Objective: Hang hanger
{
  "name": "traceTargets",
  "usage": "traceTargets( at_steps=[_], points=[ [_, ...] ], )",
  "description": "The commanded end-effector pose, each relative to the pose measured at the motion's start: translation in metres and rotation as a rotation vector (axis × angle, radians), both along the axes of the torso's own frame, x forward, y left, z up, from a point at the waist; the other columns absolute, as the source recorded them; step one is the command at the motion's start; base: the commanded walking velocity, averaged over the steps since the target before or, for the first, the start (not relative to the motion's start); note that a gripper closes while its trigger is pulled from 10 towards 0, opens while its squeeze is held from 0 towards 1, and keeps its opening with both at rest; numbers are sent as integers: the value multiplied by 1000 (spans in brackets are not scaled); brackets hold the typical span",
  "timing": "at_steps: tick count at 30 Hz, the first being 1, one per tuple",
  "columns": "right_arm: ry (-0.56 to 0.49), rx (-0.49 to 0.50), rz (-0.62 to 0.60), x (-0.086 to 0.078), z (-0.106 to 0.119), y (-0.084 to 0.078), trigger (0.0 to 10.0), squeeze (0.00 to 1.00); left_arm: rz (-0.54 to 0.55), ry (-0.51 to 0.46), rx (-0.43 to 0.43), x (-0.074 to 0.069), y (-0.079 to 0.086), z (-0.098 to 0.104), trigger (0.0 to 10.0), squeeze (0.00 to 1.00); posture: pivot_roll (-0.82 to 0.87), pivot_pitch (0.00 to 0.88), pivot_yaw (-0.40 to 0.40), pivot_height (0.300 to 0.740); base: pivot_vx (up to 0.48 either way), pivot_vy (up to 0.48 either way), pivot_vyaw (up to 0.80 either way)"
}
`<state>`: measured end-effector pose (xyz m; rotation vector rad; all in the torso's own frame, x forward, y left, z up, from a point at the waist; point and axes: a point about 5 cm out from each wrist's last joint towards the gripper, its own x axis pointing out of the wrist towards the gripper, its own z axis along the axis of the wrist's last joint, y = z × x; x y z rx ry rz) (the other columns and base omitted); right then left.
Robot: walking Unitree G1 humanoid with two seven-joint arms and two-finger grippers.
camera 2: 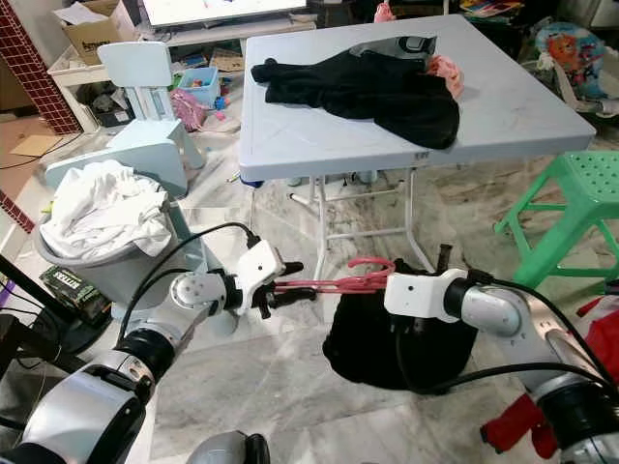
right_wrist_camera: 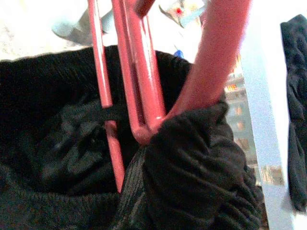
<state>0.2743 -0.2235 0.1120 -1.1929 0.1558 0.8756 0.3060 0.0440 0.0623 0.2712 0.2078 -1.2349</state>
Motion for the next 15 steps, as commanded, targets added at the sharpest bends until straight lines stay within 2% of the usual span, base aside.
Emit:
traceTargets(
  at_steps=[1, 2, 3, 5, 6, 9, 11, 15],
  points=[
    [-33, 37, 75, 1, 6, 15, 10000, 0, -39, -38, -5, 0, -8, 7, 10000, 1000, -110, 0, 96, 740, 0, 0, 0],
    [-38, 48, 74, 2, 6, 18, 10000, 0, -50, -38, 11, -3, -8, 3, 10000, 635, -108, 0, 93, 740, 0, 0, 0],
    [-41, 66, 69, 3, 6, 21, 10000, 0, -82, -34, 45, -7, -8, -2, 10000, 0, -108, 0, 93, 740, 0, 0, 0],
    [-43, 79, 64, 3, 6, 23, 10000, 0, -98, -50, 92, -10, -8, -5, 10000, 0, -108, 0, 93, 740, 0, 0, 0],
    [-43, 82, 61, 3, 6, 24, 10000, 0, -97, -79, 152, -10, -7, -9, 10000, 0, -108, 0, 93, 740, 0, 0, 0],
    [-43, 88, 54, 2, 5, 24, 10000, 0, -108, -82, 156, -12, -7, -10, 10000, 0, -105, 0, 91, 740, 0, 0, 0],
    [-42, 93, 50, 1, 4, 25, 10000, 0, -82, -55, 110, -12, -10, -9, 10000, 0, -105, 0, 91, 740, 0, 0, 0],
    [-40, 97, 49, 0, 3, 26, 10000, 0, -81, -50, 120, -12, -9, -10, 10000, 0, -105, 0, 91, 740, 0, 0, 0]
  ],
)
